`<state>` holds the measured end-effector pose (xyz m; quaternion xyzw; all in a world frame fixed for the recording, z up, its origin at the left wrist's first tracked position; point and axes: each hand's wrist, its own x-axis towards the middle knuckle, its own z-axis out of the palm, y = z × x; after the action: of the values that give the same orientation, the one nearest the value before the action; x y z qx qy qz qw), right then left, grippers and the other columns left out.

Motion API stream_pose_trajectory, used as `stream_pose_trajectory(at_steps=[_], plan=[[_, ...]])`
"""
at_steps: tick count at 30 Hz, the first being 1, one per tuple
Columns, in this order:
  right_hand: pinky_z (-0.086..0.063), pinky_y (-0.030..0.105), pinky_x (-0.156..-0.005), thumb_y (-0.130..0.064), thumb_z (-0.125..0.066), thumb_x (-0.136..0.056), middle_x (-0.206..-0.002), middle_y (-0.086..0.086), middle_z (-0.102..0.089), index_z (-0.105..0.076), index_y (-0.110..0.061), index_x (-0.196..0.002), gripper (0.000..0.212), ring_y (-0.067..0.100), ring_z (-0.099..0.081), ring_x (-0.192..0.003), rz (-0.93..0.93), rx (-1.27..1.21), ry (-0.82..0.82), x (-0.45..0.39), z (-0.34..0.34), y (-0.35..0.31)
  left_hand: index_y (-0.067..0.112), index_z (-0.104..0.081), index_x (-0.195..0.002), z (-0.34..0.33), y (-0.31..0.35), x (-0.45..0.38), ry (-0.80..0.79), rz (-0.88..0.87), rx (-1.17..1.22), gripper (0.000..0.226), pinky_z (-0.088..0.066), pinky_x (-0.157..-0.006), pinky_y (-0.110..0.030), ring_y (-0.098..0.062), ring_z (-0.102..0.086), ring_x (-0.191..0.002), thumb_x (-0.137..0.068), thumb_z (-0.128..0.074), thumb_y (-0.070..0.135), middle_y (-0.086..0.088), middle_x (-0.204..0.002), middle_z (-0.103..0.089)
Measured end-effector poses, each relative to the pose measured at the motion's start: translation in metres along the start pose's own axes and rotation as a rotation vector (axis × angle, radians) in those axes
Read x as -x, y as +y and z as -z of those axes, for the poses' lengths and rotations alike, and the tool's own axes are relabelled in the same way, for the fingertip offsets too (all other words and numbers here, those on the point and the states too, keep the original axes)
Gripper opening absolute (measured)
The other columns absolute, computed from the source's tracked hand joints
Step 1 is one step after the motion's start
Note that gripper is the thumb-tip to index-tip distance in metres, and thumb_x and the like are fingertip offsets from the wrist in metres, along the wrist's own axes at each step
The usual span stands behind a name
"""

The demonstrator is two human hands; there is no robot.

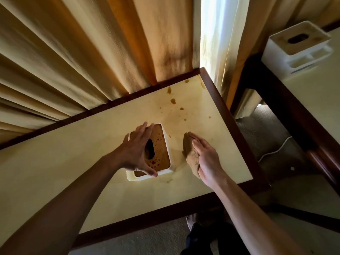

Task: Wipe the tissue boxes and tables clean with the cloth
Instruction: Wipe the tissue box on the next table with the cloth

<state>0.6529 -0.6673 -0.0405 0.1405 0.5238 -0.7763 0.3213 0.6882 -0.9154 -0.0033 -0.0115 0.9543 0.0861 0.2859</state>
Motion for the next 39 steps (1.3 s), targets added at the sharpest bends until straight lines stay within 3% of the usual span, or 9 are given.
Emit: stream_pose_trajectory(at_steps=[8, 11, 16, 20, 25, 29, 33, 35, 39], plan=[[-0.047, 0.034, -0.1, -0.022, -0.053, -0.099, -0.113, 0.002, -0.068, -0.064, -0.024, -0.117, 0.021, 0.021, -0.061, -0.113, 0.087, 0.155, -0.029, 0.005, -0.016, -0.012, 0.034, 0.028, -0.151, -0.014, 0.009, 0.012, 0.152, 0.279, 0.284, 0.164, 0.0, -0.12, -0.059, -0.027, 0.016, -0.152, -0.031, -0.068, 0.092, -0.001, -0.165, 0.022], [-0.048, 0.036, -0.1, -0.025, -0.052, -0.099, -0.116, 0.001, -0.066, -0.062, -0.026, -0.119, 0.022, 0.021, -0.06, -0.114, 0.094, 0.183, -0.038, 0.006, -0.016, -0.013, 0.036, 0.032, -0.148, -0.013, 0.006, 0.011, 0.14, 0.267, 0.312, 0.17, 0.002, -0.121, -0.06, -0.025, 0.021, -0.151, -0.021, -0.06, 0.1, 0.0, -0.164, 0.025], [-0.049, 0.023, -0.092, -0.02, -0.048, -0.102, -0.11, -0.002, -0.065, -0.059, -0.029, -0.112, 0.017, 0.011, -0.061, -0.106, 0.121, 0.2, -0.069, 0.01, -0.02, -0.016, 0.034, 0.034, -0.148, -0.006, 0.008, 0.005, 0.061, 0.119, 0.23, 0.163, 0.001, -0.121, -0.06, -0.026, 0.02, -0.151, -0.041, -0.082, 0.078, 0.004, -0.163, 0.025], [-0.049, 0.024, -0.085, -0.02, -0.046, -0.103, -0.099, 0.01, -0.065, -0.061, -0.02, -0.117, 0.021, 0.014, -0.062, -0.095, 0.173, 0.284, -0.084, 0.005, -0.033, -0.016, 0.036, 0.036, -0.145, -0.001, 0.008, -0.002, 0.015, 0.025, 0.163, 0.163, -0.001, -0.121, -0.06, -0.025, 0.021, -0.151, -0.042, -0.082, 0.079, 0.007, -0.162, 0.029], [-0.052, 0.021, -0.076, -0.029, -0.04, -0.105, -0.103, 0.0, -0.066, -0.059, -0.019, -0.121, 0.027, 0.017, -0.065, -0.092, 0.343, 0.593, -0.139, -0.014, -0.061, -0.022, 0.028, 0.041, -0.144, 0.003, -0.011, 0.0, -0.044, 0.026, 0.071, 0.167, 0.013, -0.117, -0.06, -0.023, 0.038, -0.143, -0.036, -0.071, 0.089, 0.001, -0.155, 0.043], [-0.059, 0.031, -0.077, -0.024, -0.035, -0.106, -0.105, 0.0, -0.067, -0.054, -0.023, -0.13, 0.03, 0.023, -0.066, -0.086, 0.468, 0.93, -0.246, -0.03, -0.077, -0.025, 0.022, 0.032, -0.151, -0.004, -0.025, 0.006, -0.07, 0.045, 0.025, 0.165, 0.006, -0.116, -0.068, -0.021, 0.037, -0.143, -0.043, -0.075, 0.087, 0.003, -0.158, 0.038], [-0.041, 0.021, -0.098, -0.007, -0.04, -0.101, -0.138, 0.006, -0.052, -0.049, -0.019, -0.138, 0.04, 0.023, -0.055, -0.118, 0.533, 1.223, -0.456, -0.044, -0.081, -0.031, 0.016, 0.032, -0.15, -0.003, -0.022, 0.009, -0.081, 0.057, 0.089, 0.166, 0.007, -0.119, -0.062, -0.015, 0.038, -0.139, -0.046, -0.08, 0.079, 0.0, -0.159, 0.036], [-0.028, 0.028, -0.114, 0.007, -0.043, -0.095, -0.153, 0.008, -0.037, -0.044, -0.01, -0.144, 0.053, 0.027, -0.036, -0.14, 0.574, 1.379, -0.524, -0.051, -0.08, -0.031, 0.014, 0.037, -0.148, -0.003, -0.022, 0.009, -0.093, 0.069, 0.092, 0.168, 0.009, -0.12, -0.059, -0.016, 0.04, -0.139, -0.046, -0.081, 0.078, 0.0, -0.157, 0.039], [-0.011, 0.024, -0.119, 0.003, -0.04, -0.1, -0.161, 0.005, -0.018, -0.037, -0.013, -0.148, 0.05, 0.018, -0.013, -0.149, 0.59, 1.53, -0.575, -0.057, -0.08, -0.027, 0.014, 0.037, -0.147, -0.005, -0.022, 0.007, -0.1, 0.066, 0.092, 0.168, 0.008, -0.121, -0.056, -0.016, 0.04, -0.139, -0.046, -0.081, 0.079, 0.0, -0.156, 0.041]])
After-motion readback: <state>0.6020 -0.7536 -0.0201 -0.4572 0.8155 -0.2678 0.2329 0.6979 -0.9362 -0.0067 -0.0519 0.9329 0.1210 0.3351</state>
